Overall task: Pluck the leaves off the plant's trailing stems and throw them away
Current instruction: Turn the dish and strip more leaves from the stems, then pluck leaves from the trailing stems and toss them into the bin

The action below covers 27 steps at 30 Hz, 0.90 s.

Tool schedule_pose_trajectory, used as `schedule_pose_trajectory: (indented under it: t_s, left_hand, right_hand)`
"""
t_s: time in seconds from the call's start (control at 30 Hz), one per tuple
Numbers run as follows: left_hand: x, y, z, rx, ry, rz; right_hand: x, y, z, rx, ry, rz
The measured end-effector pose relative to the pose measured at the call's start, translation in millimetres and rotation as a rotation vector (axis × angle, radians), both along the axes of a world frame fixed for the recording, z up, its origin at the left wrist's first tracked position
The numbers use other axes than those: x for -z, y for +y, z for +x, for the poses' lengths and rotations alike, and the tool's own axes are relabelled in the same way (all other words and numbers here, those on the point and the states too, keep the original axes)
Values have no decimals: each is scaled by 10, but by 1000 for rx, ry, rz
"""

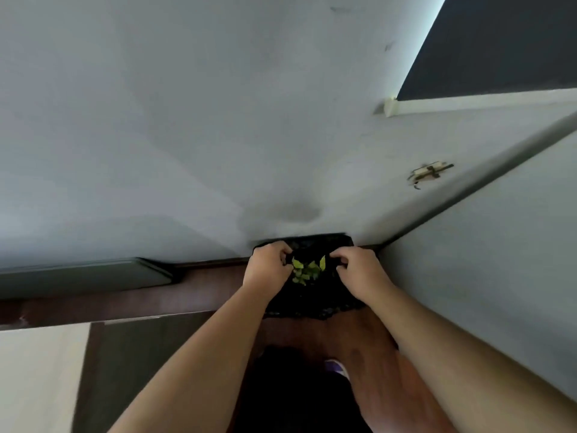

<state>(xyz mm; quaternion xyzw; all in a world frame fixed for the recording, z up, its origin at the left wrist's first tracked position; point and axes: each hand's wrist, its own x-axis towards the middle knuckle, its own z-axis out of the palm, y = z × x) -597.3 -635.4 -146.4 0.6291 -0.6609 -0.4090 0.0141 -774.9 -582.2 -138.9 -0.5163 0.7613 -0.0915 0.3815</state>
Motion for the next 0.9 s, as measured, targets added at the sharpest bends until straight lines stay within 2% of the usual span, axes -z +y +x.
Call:
schedule_pose_trajectory:
  t_s: [0.13,0.3,0.47,0.63,0.77,0.9]
  left_hand:
    - [-150,13,132,50,-40,8]
    - [-753,27,431,-39,-75,-91]
    - [-1607,388,1060,-235,-114,-266]
    - [-2268,1405,2073,-566,-209,-421]
    - [-2518,2737,2954,-917,-323,-411]
    - [-2497,4000,3495,-1205,-388,-346]
  right_hand:
    - [-142,9,-15,-14,10,8]
    - [-660,-241,209,-78,-6,-90]
    - [-1371,-410,982,-334,-50,-247]
    - [-1943,-27,2287,-716,-108,-360]
    - [-2239,783,3445,-1067,-155,-417]
    - [-2387,1672,4244,-1355,-185,-426]
